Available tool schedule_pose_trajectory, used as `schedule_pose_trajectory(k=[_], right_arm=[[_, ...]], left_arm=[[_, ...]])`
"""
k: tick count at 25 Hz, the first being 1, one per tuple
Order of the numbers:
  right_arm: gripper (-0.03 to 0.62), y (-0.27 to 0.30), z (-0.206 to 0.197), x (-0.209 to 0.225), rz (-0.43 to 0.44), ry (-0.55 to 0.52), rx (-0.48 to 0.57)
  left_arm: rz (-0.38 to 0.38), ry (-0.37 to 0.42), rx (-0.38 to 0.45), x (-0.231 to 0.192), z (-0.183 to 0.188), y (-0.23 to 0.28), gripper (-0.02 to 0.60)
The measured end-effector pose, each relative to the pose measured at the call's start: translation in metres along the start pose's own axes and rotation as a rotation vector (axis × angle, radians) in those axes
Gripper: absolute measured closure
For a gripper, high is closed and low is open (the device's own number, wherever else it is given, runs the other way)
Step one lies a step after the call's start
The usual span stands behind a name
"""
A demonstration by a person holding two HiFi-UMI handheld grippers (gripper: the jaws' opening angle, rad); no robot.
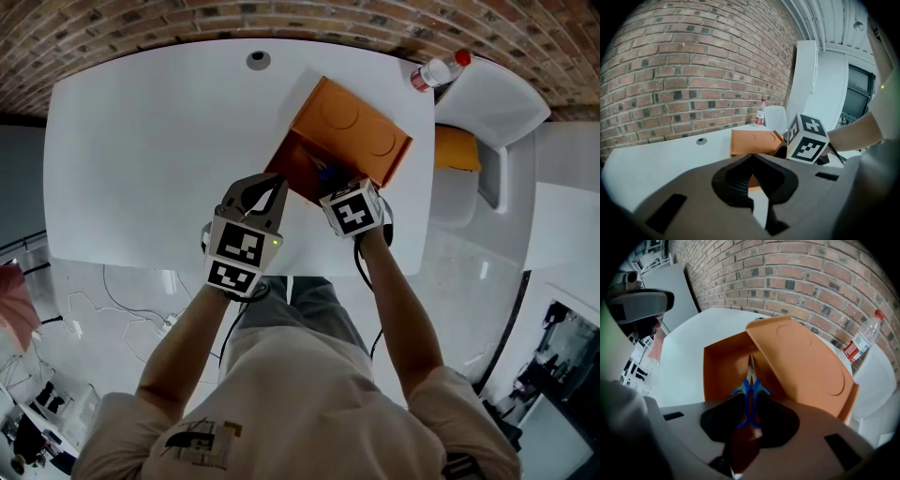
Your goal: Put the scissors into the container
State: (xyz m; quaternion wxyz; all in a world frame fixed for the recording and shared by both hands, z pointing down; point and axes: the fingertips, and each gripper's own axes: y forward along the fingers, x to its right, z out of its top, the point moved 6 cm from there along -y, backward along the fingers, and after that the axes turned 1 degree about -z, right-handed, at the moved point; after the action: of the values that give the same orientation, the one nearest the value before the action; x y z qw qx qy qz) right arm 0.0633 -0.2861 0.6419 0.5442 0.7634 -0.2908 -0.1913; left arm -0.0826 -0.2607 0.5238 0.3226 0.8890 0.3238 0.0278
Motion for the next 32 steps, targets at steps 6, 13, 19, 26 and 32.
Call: schedule_pose_trajectory(k=[6, 13, 19, 26, 32], right_arm=[[0.503, 0.011, 0.0, -0.005, 0.014, -0.046, -0.05], [0.498, 0.014, -0.001, -0.01, 0.008, -0.082, -0.06], [0.482, 0.003, 0.0, -0.012, 0.021, -0.065, -0.028], [0.524, -0.036, 0.014, -0.006, -0.042, -0.062, 0.109], [0.539, -0.102, 0.033, 0.0, -0.086, -0.018, 0.277]], left_arm=[[-0.01, 0.001, -0.01, -0.001, -0.003, 0.0, 0.572], [-0.007, -0.001, -0.009, -0.001, -0.004, -0.005, 0.572], [0.004, 0.009, -0.002, 0.002, -0.001, -0.014, 0.572], [0.025, 0.035, 0.032, 0.007, 0.017, -0.029, 0.572], [0.048, 0.07, 0.082, 0.013, 0.046, -0.048, 0.572]])
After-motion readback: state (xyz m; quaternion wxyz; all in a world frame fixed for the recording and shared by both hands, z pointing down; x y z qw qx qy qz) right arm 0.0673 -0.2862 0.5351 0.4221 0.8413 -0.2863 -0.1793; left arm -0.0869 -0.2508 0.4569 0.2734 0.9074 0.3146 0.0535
